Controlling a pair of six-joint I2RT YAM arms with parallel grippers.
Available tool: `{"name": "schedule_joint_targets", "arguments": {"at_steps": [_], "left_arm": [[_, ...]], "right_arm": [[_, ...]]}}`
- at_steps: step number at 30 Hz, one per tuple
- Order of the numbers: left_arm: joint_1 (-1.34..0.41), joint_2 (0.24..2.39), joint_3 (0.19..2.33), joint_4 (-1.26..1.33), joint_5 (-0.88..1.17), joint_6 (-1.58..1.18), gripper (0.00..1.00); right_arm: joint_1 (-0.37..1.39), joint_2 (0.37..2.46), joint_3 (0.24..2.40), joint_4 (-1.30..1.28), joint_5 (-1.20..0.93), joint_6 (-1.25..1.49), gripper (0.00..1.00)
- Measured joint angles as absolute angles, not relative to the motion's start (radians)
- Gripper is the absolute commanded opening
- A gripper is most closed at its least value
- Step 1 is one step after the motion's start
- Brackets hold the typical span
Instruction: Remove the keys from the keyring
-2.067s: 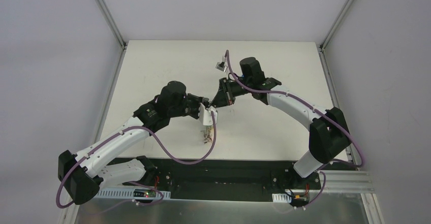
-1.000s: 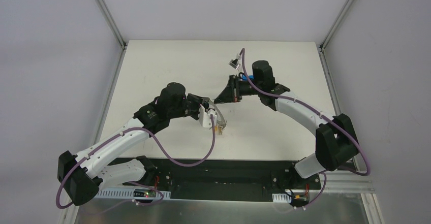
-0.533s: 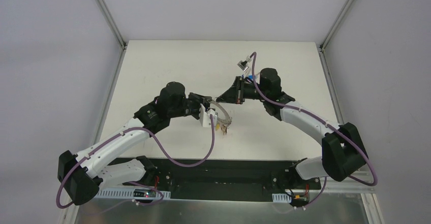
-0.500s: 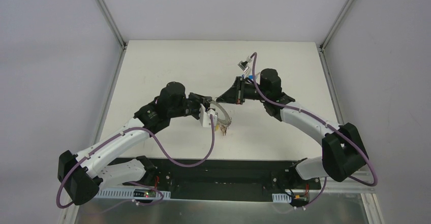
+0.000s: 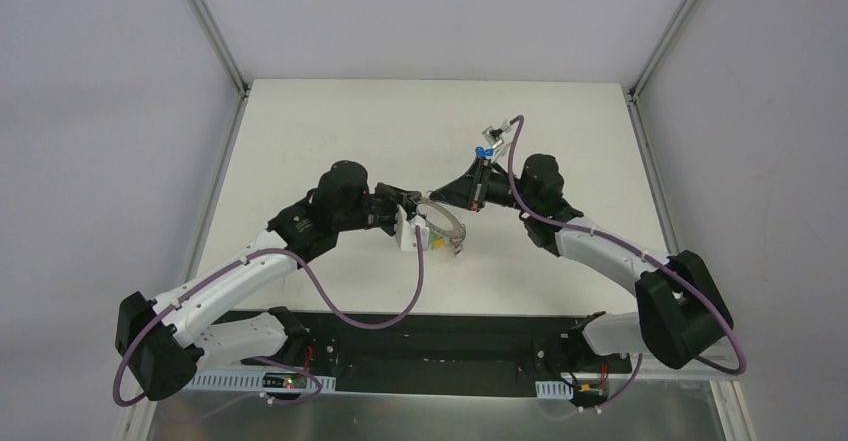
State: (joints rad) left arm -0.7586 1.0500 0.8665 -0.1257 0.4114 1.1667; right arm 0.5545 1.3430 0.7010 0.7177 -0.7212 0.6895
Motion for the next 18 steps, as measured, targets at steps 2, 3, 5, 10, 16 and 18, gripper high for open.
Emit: {"name": "schedule_joint_targets", "arguments": {"at_steps": [2,3,5,10,16,18], "left_arm": [[-0.759,1.05,0.867,-0.123,0.411,1.165,0.0],[-0.76,1.05,0.867,-0.123,0.411,1.164,0.0],[-0.76,1.05,0.867,-0.123,0.412,1.164,0.0],[-0.767,1.05,0.867,-0.125,0.412,1.164,0.0],[-0.772,1.05,0.867,-0.133,0.423,1.164,0.0],[-0.774,1.05,0.867,-0.142,0.439,1.164,0.0]], "right_arm": [[0.554,1.338,0.701,0.72,-0.723,0.668,0.0],[0.554,1.334,0.701,0.717,-0.726,0.653,0.0],[0.554,1.326,0.706,0.69,-0.734,0.62,0.0],[0.555,1.298,0.759,0.532,-0.756,0.502,0.0],[0.564,1.249,0.793,0.361,-0.774,0.348,0.0],[0.573,1.24,0.808,0.302,-0.775,0.287,0.0]]}}
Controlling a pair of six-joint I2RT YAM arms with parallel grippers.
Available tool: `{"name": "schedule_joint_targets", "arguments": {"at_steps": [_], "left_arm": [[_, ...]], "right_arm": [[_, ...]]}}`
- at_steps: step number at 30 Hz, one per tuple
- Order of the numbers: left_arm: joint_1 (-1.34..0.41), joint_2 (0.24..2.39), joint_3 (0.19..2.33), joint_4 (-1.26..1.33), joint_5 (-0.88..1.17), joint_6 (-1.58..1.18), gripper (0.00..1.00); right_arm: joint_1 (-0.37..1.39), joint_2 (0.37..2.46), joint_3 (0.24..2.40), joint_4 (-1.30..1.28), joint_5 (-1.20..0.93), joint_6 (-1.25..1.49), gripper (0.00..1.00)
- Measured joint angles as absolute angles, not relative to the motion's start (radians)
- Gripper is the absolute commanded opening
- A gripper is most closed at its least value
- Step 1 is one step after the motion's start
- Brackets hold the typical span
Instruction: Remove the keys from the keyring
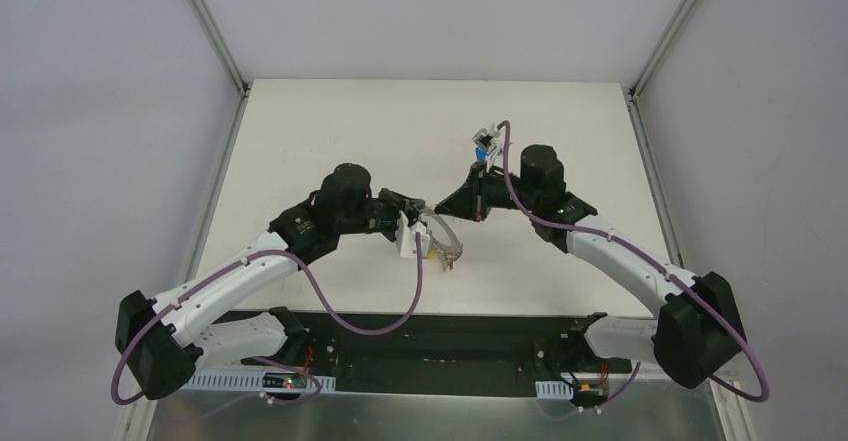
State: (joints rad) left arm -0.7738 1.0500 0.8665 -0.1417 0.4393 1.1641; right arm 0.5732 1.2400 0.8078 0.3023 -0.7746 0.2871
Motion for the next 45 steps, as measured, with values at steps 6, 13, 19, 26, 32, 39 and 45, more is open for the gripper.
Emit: {"name": "schedule_joint_targets", "arguments": {"at_steps": [6,13,19,26,32,39,45], "left_arm": [[-0.773,1.05,0.867,-0.167,0.468,1.16,0.0],[-0.773,1.05,0.867,-0.18,0.49,1.137,0.0],[-0.773,1.05,0.867,-0.182,0.503,1.103,0.0],[-0.773,1.056,0.869,-0.201,0.516,1.07,0.0],[-0.773,1.057,0.869,-0.208,0.522,1.063,0.0],[-0.773,1.061,0.869,-0.212,0.525,1.058,0.0],[-0.773,1.068,0.875,-0.223,0.545,1.046,0.0]], "right_arm": [[0.604,1.238,0.851,0.171,-0.772,0.146,0.0],[0.649,1.238,0.89,0.059,-0.748,0.015,0.0],[0.695,1.238,0.915,-0.007,-0.708,-0.071,0.0],[0.736,1.238,0.916,-0.025,-0.653,-0.142,0.0],[0.755,1.235,0.916,-0.031,-0.618,-0.174,0.0],[0.788,1.234,0.923,-0.052,-0.586,-0.23,0.0],[0.808,1.229,0.923,-0.067,-0.557,-0.264,0.0]]}}
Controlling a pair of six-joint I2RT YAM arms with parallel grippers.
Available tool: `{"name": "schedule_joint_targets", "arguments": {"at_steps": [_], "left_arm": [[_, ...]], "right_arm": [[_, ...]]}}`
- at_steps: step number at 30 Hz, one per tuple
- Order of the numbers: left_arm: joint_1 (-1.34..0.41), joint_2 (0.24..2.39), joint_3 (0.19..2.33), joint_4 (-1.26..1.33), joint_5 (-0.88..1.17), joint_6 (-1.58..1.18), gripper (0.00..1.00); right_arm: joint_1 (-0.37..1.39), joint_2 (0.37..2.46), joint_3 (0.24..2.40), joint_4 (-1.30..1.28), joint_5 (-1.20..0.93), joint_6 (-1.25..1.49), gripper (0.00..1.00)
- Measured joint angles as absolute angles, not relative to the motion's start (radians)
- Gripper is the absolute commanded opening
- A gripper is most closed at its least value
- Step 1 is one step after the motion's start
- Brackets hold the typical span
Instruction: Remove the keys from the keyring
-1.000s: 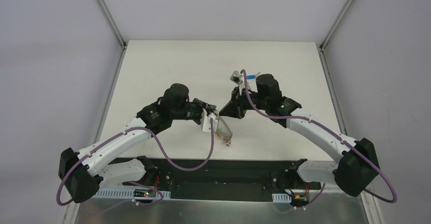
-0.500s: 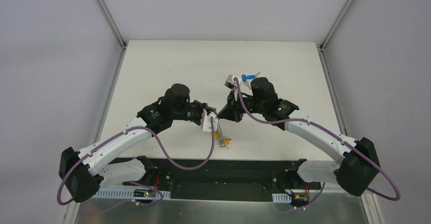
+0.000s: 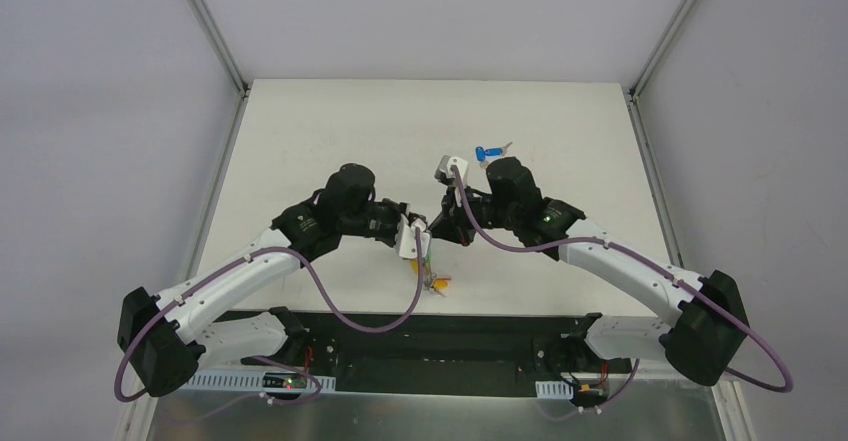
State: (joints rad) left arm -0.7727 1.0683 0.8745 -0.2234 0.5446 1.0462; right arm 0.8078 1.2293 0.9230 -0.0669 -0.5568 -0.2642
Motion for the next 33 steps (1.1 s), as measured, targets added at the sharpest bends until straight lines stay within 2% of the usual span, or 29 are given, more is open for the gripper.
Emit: {"name": "schedule_joint_targets", "arguments": {"at_steps": [7,10,13,16,21,26,33], "left_arm": [[-0.772,1.082,0.88,-0.223,0.551,1.031,0.0],[-0.772,1.086,0.884,-0.221,0.556,1.027,0.0],[-0.772,1.087,0.894,-0.216,0.568,1.013,0.0],[-0.772,1.088,0.9,-0.214,0.58,0.997,0.0],[-0.772,1.096,0.903,-0.205,0.606,0.973,0.0],[-0.772,1.096,0.903,-0.189,0.625,0.965,0.0],[-0.772,1.095,0.903,-0.176,0.636,0.959,0.0]], "right_arm": [[0.809,1.229,0.927,-0.078,-0.536,-0.266,0.02],[0.809,1.221,0.926,-0.079,-0.53,-0.263,0.15],[0.809,1.19,0.908,-0.061,-0.522,-0.257,0.33],[0.809,1.124,0.863,-0.026,-0.513,-0.25,0.4],[0.788,1.026,0.801,0.011,-0.514,-0.235,0.43],[0.688,0.973,0.741,0.077,-0.519,-0.159,0.43],[0.624,0.968,0.638,0.209,-0.536,-0.059,0.38]]}}
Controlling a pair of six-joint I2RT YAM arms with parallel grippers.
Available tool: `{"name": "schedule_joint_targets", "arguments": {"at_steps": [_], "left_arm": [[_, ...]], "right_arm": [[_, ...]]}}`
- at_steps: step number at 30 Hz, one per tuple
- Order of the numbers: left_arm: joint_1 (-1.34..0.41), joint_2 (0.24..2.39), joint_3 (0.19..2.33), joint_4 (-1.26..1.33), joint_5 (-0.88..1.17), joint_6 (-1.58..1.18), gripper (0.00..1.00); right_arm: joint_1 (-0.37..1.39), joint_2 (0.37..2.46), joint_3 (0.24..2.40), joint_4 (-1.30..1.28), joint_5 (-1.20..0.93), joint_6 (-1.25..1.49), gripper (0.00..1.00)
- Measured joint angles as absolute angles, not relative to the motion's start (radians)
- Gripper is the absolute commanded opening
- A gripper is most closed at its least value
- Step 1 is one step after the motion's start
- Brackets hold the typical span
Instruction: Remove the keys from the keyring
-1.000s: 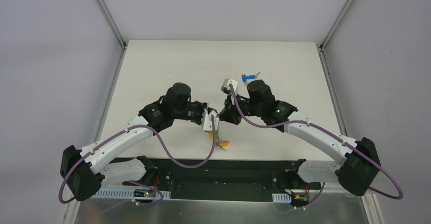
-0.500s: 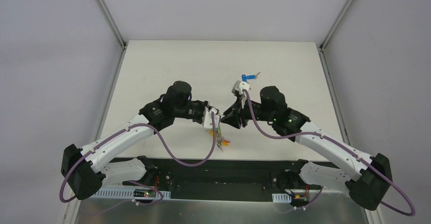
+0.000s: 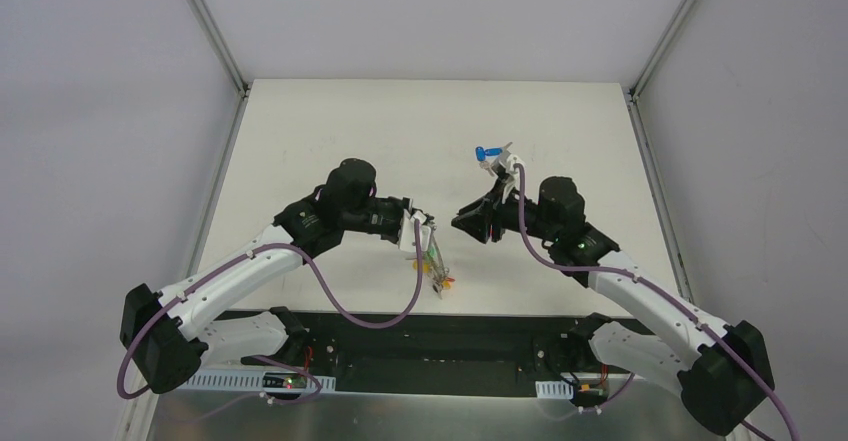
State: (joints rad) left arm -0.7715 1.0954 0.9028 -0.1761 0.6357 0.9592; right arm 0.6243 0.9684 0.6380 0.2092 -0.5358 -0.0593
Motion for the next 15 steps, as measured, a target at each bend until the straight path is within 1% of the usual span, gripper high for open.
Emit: {"name": "schedule_joint_targets", "arguments": {"at_steps": [11,15], "left_arm": [[-0.772,1.088,0.903,-0.173,0.647,0.957,0.0],[-0.772,1.085,0.903,-0.169,0.647,0.957,0.0]], "right_arm": [[0.629,1.081,0.587,0.477,-0.666,0.035,0.38],[0.648,1.096,0.587,0.525,-0.698,0.046,0.32]]}}
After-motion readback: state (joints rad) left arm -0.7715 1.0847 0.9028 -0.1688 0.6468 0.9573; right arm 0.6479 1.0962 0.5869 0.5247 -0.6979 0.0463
